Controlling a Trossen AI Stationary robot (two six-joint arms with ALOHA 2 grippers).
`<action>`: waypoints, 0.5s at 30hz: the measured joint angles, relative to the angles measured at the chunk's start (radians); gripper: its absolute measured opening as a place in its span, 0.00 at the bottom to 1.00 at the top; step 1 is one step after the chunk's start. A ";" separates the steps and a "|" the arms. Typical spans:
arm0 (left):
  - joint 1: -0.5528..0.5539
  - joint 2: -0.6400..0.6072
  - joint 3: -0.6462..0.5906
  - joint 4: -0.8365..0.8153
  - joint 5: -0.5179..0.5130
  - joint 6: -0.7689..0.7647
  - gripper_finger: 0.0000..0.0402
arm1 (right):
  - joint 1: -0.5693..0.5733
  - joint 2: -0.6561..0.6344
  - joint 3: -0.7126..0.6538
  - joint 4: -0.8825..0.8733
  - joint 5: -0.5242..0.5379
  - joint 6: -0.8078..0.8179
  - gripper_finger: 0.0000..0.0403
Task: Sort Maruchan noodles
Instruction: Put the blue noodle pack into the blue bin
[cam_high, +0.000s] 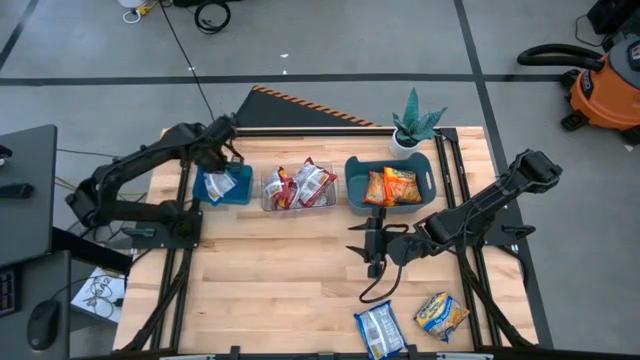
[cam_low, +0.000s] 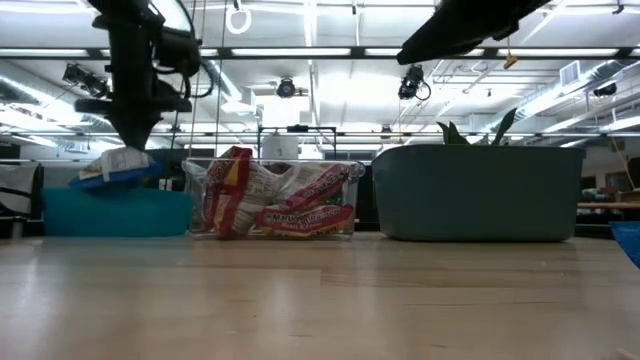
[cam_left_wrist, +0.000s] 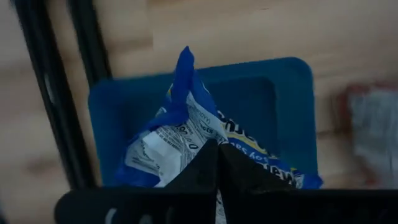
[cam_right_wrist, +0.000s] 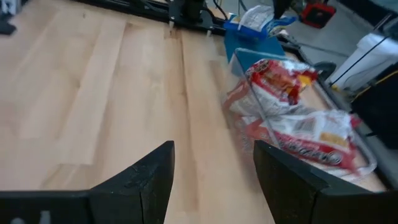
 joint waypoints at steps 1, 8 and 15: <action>0.022 0.002 0.000 -0.007 0.020 -0.052 0.02 | -0.009 0.000 0.000 0.006 -0.002 -0.027 0.56; 0.079 0.009 0.000 0.009 0.187 -0.273 0.03 | -0.090 0.000 0.000 0.101 -0.134 -0.197 0.56; 0.070 0.008 0.024 0.049 0.247 -0.407 0.01 | -0.152 0.000 0.000 0.143 -0.304 -0.272 0.56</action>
